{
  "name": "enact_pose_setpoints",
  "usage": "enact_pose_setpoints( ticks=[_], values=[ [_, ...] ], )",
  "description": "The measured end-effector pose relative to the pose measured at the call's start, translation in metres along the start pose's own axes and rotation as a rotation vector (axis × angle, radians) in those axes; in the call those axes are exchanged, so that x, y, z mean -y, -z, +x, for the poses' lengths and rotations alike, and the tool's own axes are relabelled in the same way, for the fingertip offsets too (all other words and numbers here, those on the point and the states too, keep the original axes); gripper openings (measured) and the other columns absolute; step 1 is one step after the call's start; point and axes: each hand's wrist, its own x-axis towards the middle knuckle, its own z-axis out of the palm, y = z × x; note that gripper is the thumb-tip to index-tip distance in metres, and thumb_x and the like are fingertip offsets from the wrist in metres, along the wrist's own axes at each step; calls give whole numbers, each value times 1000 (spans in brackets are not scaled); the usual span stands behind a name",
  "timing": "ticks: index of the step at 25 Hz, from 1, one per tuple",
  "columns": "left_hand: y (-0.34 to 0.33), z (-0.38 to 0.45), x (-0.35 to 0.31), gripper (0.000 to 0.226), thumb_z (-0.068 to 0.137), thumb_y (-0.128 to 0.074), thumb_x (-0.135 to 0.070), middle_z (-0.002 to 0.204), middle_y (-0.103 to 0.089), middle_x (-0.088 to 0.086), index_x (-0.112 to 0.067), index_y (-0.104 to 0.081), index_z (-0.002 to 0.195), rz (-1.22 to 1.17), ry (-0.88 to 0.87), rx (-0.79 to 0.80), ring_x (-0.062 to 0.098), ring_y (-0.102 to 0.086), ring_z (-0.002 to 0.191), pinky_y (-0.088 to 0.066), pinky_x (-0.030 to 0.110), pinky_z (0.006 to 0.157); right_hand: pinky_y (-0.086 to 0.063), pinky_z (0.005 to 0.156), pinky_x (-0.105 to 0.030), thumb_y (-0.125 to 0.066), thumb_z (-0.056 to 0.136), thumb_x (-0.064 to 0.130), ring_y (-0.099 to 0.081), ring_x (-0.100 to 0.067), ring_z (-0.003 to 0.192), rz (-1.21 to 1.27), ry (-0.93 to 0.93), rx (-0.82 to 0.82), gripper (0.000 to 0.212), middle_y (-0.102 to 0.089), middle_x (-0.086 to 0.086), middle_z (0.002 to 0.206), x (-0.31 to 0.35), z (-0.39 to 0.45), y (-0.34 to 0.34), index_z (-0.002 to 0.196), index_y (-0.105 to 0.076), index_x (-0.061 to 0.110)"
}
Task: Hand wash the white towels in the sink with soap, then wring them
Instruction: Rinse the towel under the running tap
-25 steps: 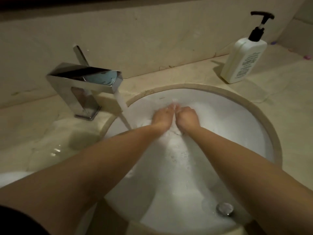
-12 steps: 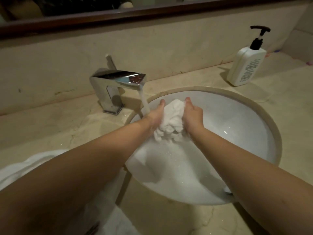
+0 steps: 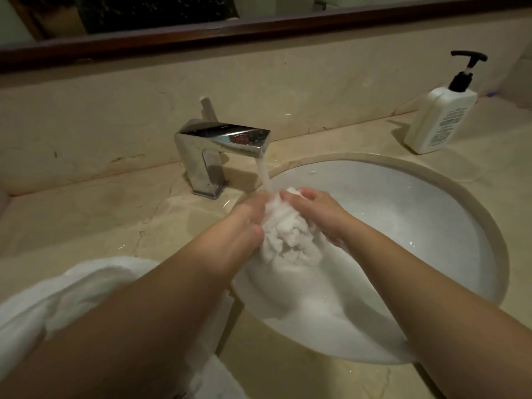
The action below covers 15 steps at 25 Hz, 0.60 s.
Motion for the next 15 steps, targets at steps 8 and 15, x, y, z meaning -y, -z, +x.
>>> enact_pose_setpoints(
  ticks=[8, 15],
  values=[
    [0, 18, 3, 33, 84, -77, -7, 104, -74, 13, -9, -66, 115, 240, -240, -211, 33, -72, 93, -60, 49, 83, -46, 52, -31, -59, 94, 22, -56, -20, 59, -202, 159, -130, 13, -58, -1, 69, -7, 6, 23, 87, -66, 15],
    [5, 12, -9, 66, 85, -80, -44, 111, -75, 14, -1, -60, 131, 300, -307, -160, 26, -75, 88, -60, 27, 59, -49, 80, -28, -54, 102, 32, -67, -16, 92, -49, 177, -46, 29, -73, -10, 104, -10, 4, 5, 109, -72, 11]
  ],
)
